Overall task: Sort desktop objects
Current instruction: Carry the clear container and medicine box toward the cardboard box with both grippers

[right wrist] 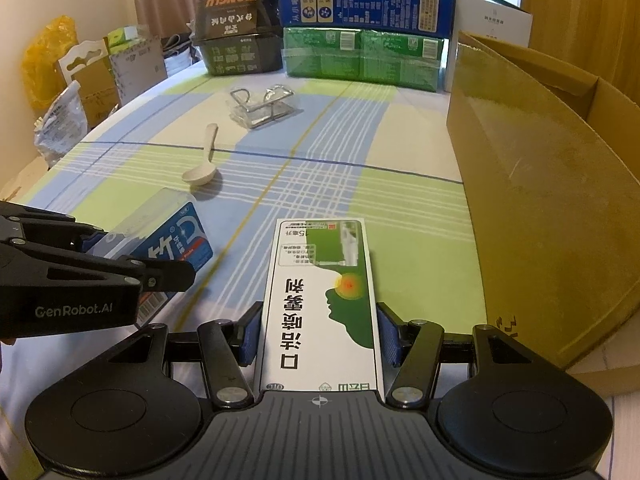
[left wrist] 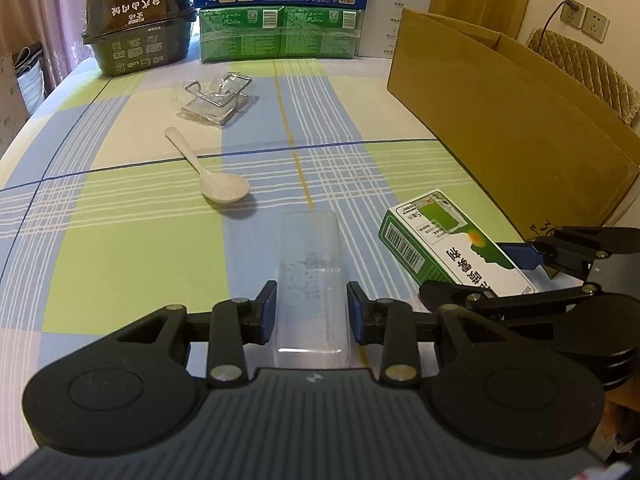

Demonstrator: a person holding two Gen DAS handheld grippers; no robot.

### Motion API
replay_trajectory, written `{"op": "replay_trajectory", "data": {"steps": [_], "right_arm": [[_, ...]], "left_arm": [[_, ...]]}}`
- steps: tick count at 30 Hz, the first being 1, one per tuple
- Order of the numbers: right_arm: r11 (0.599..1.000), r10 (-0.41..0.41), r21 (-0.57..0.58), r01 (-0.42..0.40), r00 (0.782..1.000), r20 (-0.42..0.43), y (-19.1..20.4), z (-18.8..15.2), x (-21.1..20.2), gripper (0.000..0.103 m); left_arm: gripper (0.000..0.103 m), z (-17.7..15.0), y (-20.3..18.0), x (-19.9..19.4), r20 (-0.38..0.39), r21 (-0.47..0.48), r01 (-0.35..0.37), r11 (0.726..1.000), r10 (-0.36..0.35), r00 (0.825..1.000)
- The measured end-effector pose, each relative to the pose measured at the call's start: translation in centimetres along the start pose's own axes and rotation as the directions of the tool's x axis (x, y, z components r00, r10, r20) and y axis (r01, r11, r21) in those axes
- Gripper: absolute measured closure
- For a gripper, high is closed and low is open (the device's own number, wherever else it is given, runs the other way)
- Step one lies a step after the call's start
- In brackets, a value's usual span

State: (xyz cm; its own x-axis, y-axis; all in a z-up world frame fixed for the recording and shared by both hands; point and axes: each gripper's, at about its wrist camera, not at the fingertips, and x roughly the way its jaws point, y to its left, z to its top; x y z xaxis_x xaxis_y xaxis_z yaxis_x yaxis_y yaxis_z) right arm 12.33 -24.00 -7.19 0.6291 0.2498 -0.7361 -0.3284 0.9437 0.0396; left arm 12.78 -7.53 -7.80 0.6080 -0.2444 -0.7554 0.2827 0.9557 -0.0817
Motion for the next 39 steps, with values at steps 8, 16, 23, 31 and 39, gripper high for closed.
{"op": "replay_trajectory", "data": {"steps": [8, 16, 23, 31, 39], "right_arm": [[1.000, -0.013, -0.003, 0.013, 1.000, -0.004, 0.1, 0.2, 0.3, 0.048], [1.000, -0.022, -0.008, 0.022, 1.000, 0.003, 0.3, 0.2, 0.2, 0.050], [0.999, -0.045, 0.002, 0.045, 0.999, 0.016, 0.3, -0.1, -0.6, 0.050], [0.998, -0.051, 0.024, 0.050, 0.998, 0.041, 0.9, -0.9, -3.4, 0.050], [0.996, -0.065, 0.066, 0.063, 0.997, 0.041, 0.8, -2.4, -5.9, 0.050]], "left_arm": [[0.077, 0.0, -0.2, 0.2, -0.005, 0.011, -0.006, 1.000, 0.006, 1.000], [0.077, -0.1, -0.5, 0.0, 0.002, 0.024, -0.001, 1.000, 0.001, 1.000], [0.077, -0.2, -0.6, -0.3, 0.006, 0.027, 0.002, 1.000, -0.002, 1.000], [0.077, -0.9, -0.7, -1.8, 0.009, 0.047, 0.004, 0.999, -0.005, 1.000], [0.077, -2.1, -1.8, -3.4, 0.015, 0.028, 0.020, 0.999, -0.020, 1.000]]}}
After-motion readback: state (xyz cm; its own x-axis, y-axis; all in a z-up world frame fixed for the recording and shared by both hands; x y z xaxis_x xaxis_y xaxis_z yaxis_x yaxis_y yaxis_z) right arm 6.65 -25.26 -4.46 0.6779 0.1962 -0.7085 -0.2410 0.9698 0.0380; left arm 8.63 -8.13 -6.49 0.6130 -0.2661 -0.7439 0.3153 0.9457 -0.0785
